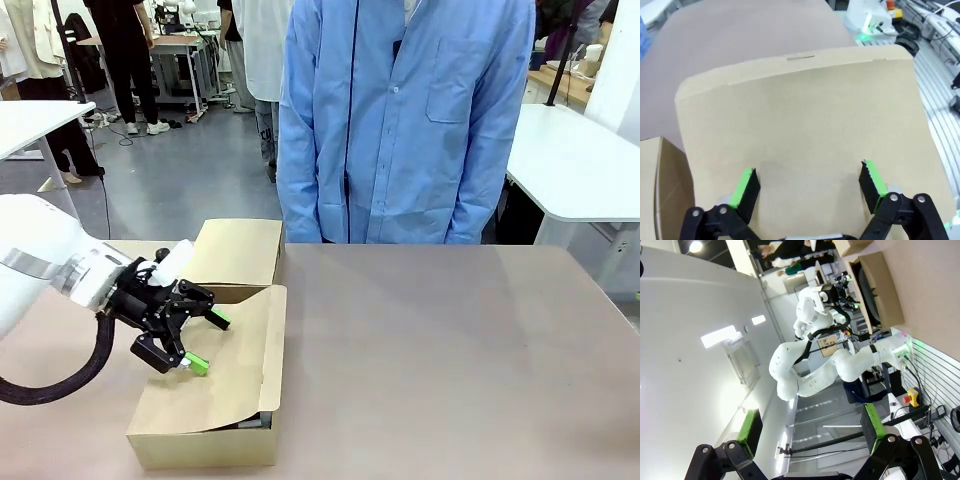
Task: Place items inside the box.
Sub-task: Close the lid of the Mailer Box closest to the robot.
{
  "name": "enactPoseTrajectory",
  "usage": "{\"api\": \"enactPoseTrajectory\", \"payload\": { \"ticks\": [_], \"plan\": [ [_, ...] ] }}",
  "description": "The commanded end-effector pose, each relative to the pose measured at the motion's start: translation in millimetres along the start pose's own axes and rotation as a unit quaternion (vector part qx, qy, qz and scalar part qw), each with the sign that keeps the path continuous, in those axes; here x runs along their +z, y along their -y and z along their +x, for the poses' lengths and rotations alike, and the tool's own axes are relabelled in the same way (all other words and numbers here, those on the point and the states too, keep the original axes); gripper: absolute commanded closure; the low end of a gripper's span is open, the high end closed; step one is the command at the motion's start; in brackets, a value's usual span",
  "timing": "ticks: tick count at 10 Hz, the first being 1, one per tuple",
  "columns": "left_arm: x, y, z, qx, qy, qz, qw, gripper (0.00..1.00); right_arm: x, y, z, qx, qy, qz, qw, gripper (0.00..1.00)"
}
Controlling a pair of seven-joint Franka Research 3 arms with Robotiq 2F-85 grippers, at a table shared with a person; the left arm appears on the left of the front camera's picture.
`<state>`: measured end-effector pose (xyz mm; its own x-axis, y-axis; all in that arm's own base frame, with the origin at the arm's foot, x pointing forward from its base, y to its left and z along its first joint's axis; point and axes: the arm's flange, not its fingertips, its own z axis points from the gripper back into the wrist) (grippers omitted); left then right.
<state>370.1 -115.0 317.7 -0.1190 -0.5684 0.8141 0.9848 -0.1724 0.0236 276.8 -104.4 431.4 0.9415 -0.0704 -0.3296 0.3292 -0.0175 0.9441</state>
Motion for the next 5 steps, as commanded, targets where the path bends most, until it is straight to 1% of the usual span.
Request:
{"api": "enactPoseTrajectory", "payload": {
  "ticks": [1,4,5],
  "plan": [
    [-16.3,87.4,-2.9,0.005,-0.003,0.018,1.0,0.0,-0.1,-4.2,-1.6,0.004,-0.001,0.006,1.0,0.0],
    [-13.0,86.7,-3.7,0.007,-0.009,0.022,1.0,0.0,-0.1,-4.2,-1.6,0.004,-0.001,0.006,1.0,0.0],
    [-1.1,87.2,0.7,0.015,-0.001,0.021,1.0,0.0,-0.1,-4.2,-1.6,0.004,-0.001,0.006,1.0,0.0]
  ]
}}
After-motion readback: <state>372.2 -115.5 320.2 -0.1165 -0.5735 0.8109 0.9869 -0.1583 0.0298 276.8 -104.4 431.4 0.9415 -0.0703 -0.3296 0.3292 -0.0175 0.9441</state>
